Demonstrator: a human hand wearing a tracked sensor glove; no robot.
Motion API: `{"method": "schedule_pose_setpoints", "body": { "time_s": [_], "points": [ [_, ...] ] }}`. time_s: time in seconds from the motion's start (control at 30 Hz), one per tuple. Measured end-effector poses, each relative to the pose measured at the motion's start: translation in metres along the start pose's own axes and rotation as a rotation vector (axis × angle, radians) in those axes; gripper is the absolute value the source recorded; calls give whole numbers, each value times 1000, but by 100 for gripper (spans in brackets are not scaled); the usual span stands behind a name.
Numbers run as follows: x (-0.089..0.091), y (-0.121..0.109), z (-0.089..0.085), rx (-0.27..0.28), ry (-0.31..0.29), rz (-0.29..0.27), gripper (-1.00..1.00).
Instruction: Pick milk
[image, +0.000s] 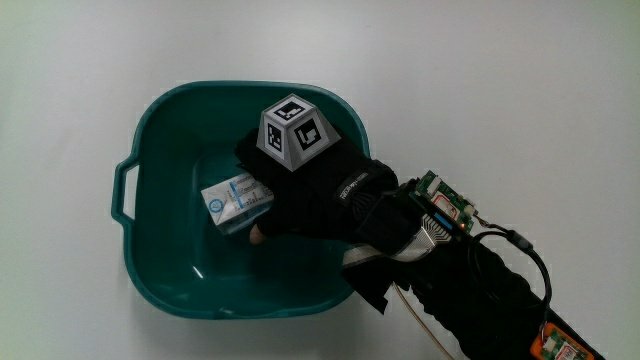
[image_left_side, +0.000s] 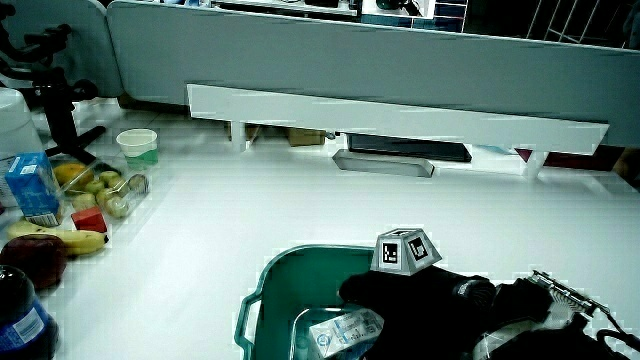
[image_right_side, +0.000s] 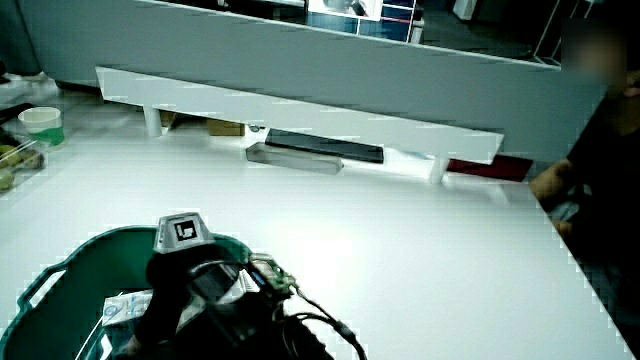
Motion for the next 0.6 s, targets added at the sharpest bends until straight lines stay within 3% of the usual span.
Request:
{"method": "schedule_pose_setpoints", "body": {
  "time_s": [0.27,0.6],
  "points": [
    [-1,0,0,32,-22,-14,59],
    [-6,-2,2,74,-77,22,83]
  ]
}}
